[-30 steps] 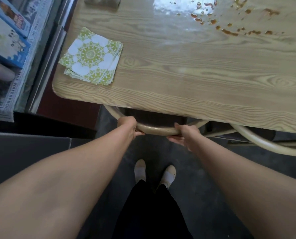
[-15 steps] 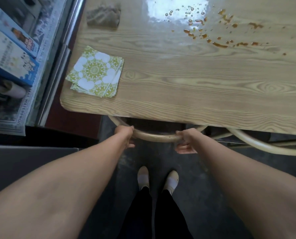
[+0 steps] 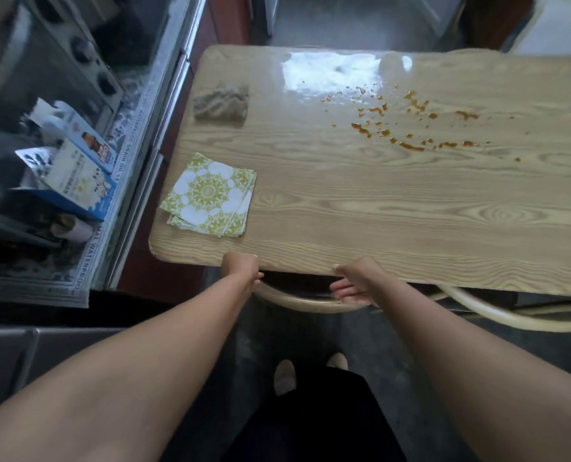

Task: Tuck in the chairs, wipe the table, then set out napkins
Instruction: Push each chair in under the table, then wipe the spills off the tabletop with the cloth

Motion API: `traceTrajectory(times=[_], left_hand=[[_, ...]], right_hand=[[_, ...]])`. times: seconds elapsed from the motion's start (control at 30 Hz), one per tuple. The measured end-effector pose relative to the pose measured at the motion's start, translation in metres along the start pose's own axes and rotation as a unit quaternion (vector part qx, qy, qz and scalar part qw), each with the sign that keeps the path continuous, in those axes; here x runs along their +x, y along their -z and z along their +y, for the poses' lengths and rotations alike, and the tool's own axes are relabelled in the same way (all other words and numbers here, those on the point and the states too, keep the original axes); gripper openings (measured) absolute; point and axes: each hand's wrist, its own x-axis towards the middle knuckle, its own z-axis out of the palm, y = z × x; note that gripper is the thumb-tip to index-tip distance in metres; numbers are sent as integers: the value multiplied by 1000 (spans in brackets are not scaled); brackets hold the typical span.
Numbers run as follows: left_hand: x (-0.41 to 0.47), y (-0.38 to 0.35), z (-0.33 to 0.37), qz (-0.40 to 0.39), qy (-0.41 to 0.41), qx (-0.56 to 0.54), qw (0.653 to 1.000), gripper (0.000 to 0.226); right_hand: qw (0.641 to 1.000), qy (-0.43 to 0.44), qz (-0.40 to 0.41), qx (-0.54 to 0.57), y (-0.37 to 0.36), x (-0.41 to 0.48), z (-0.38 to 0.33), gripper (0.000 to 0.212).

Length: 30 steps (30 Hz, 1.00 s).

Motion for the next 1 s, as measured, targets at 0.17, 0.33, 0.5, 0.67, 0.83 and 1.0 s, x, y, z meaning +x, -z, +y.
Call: traceTrajectory(times=[0.17,0.33,0.5,0.67,0.83,1.0], left_hand=[[4,-10,36,-21,-15,-14,1000,29],[10,-24,78,-23,-56,-34,998,22],[25,-40,112,17,-108,4,994,10],[45,-42,142,59,-166,54,983,14],[78,-40,180,120,-225,89,963,18],[129,-47,209,154,-284,90,942,18]], right_hand=[[999,37,3,36,14,0,-30,25],[994,109,16,8,38,15,-68,22],[975,194,74,-72,58,45,-107,17],[946,260,98,-169,66,65,-142,6],[907,333,123,-224,57,80,-188,15],[846,424,148,-288,34,114,-242,24]])
